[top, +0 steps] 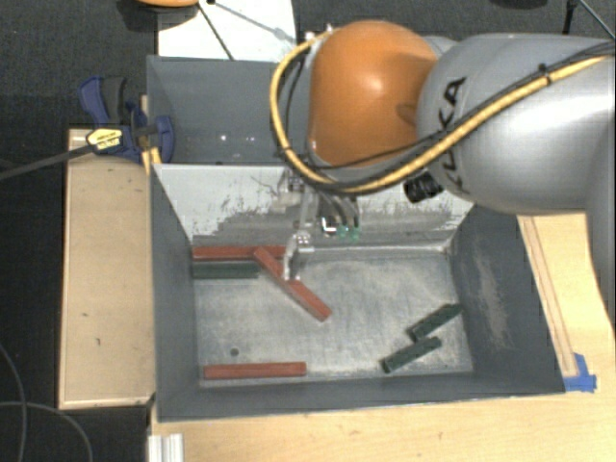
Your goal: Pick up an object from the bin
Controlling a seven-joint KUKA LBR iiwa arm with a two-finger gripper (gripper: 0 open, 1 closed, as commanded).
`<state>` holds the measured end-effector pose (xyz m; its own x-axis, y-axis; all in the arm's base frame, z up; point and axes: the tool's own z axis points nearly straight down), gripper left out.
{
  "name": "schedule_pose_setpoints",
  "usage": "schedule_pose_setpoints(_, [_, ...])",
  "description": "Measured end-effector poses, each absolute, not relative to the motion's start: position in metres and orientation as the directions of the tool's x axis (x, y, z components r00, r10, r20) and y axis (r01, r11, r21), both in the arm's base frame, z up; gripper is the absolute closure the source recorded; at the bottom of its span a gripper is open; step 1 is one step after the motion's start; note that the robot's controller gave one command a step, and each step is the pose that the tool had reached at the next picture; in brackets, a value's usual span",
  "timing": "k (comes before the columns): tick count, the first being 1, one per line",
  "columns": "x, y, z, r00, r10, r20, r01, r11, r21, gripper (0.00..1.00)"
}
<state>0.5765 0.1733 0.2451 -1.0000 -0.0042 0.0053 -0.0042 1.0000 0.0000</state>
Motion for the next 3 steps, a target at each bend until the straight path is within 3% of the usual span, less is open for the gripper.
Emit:
schedule_pose_setpoints(1, [0.578, 0.172, 0.250, -1.000, 0.000, -0.003, 0.000, 1.000, 0.001, 0.00])
schedule_pose_setpoints(2, [0.577, 0.170, 0.211, -0.997, 0.080, -0.007, 0.080, 0.997, 0.003, 0.00])
schedule_pose_setpoints(3, [0.574, 0.157, 0.157, -1.000, 0.026, -0.005, 0.026, 1.000, 0.002, 0.00])
